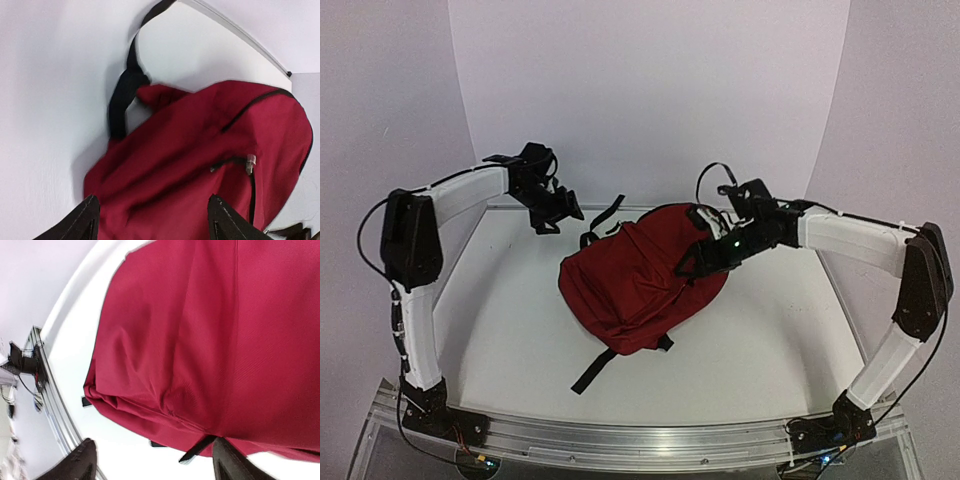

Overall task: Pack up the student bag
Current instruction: Zip the student bag at the center of the board, then adjust the student bag at the center of the board.

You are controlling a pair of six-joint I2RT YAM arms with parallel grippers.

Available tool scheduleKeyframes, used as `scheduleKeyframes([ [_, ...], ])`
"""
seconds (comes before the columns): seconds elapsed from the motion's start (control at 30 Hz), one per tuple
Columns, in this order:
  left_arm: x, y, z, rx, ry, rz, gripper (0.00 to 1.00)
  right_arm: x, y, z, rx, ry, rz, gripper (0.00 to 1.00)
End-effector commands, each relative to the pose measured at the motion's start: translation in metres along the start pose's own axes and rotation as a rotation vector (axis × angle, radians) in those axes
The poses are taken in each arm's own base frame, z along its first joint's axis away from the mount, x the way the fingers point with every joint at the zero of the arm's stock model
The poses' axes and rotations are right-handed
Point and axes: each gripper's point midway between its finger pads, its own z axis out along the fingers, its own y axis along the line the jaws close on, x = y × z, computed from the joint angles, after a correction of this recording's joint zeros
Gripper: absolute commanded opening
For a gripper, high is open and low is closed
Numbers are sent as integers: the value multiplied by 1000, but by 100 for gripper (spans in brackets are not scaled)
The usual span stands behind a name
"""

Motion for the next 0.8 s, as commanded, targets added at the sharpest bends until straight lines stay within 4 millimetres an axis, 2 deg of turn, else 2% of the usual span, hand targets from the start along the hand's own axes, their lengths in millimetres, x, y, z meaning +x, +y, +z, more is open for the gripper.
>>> scheduleKeyframes([
  [0.0, 52, -35, -78, 54, -94, 27, 84, -40, -29, -71, 80, -50, -135, 88],
  [0.07, 89, -34, -77, 26, -57, 12, 89, -59, -50, -76, 134, -73, -133, 93],
  [0.13, 122, -27, -71, 16, -14, -27, 90, -84, -66, -74, 163, -99, -137, 94],
  [0.23, 162, -23, -62, 33, 26, -86, 89, -119, -86, -59, 181, -126, -137, 95],
  [0.33, 191, -18, -48, 14, 63, -114, 86, -141, -109, -38, 196, -132, -146, 92],
  [0.4, 204, -14, -35, -2, 94, -131, 82, -146, -126, -21, 196, -122, -131, 88],
  [0.5, 219, -9, -15, -23, 139, -163, 68, -143, -146, -1, 201, -92, -107, 78],
  [0.57, 221, -13, -3, 1, 144, -171, 62, -137, -158, 6, 213, -70, -95, 70],
  [0.67, 217, -9, 15, -21, 141, -171, 52, -112, -173, 12, 226, -9, -67, 58],
  [0.77, 199, -5, 31, -44, 144, -156, 43, -73, -171, 11, 206, 72, -44, 51],
])
